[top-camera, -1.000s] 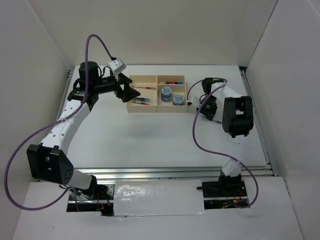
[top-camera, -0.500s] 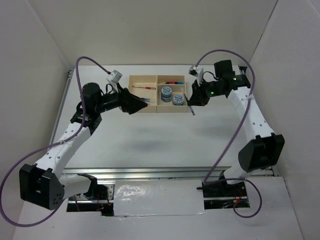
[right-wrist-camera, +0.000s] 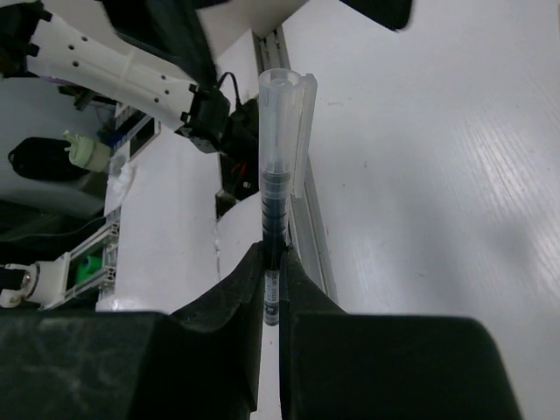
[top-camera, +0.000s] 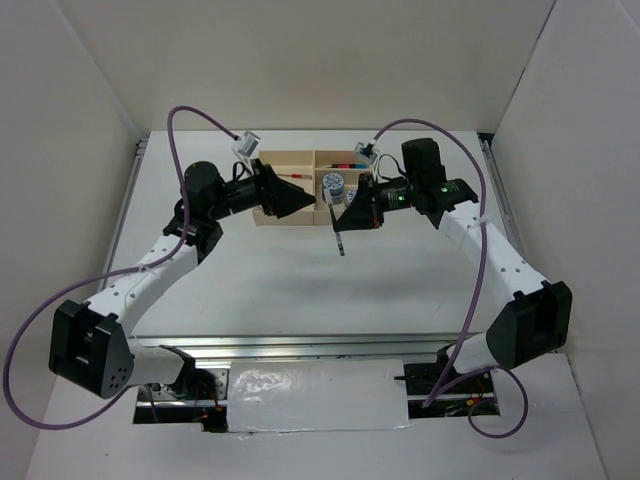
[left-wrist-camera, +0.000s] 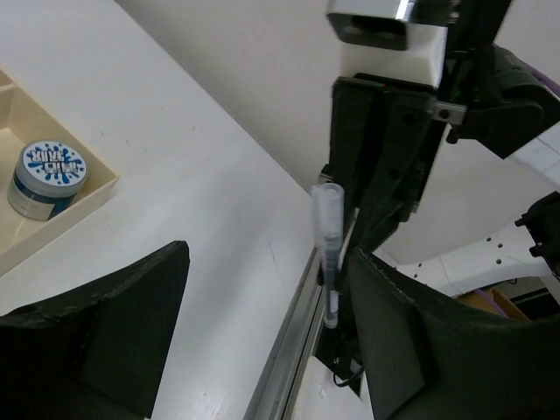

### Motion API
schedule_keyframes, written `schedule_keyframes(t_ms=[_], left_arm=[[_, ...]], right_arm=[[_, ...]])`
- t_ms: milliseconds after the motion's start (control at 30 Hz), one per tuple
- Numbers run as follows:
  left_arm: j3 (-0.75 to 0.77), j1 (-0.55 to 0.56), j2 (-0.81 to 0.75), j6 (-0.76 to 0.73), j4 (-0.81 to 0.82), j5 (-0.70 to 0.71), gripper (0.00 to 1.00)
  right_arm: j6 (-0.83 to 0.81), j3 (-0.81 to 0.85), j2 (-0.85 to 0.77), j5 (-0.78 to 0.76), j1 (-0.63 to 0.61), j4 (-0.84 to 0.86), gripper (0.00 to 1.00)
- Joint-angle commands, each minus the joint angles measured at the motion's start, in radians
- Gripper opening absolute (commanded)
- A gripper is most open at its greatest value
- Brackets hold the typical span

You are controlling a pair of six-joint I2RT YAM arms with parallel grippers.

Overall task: Sort the stationery into containers
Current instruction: Pick up the pen from the center of the board, then place the pen in the storage box.

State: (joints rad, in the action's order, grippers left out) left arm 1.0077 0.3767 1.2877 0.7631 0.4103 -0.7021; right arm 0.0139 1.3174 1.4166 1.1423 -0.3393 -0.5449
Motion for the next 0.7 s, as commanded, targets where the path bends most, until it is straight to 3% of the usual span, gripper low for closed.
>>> schedule_keyframes(t_ms=[0,333,667], left_arm=[[-0.004,-0.002,0.035,0.071,0.131,-0.02,0.85],[0.039,0.037,0.067,0.024,0.134,-0.066,0.74],[0.023,0.05,0.082,0.027,0.182,-0.109,0.8]], right_arm=[[0.076,0.013,-0.031,0.06,-0.018,0.108,0.0],[0.129,0.045,0.024,0.082,-0.041,0.152,0.0],[0.172,0.077,0.077,0.094,-0.052,0.198,0.0]])
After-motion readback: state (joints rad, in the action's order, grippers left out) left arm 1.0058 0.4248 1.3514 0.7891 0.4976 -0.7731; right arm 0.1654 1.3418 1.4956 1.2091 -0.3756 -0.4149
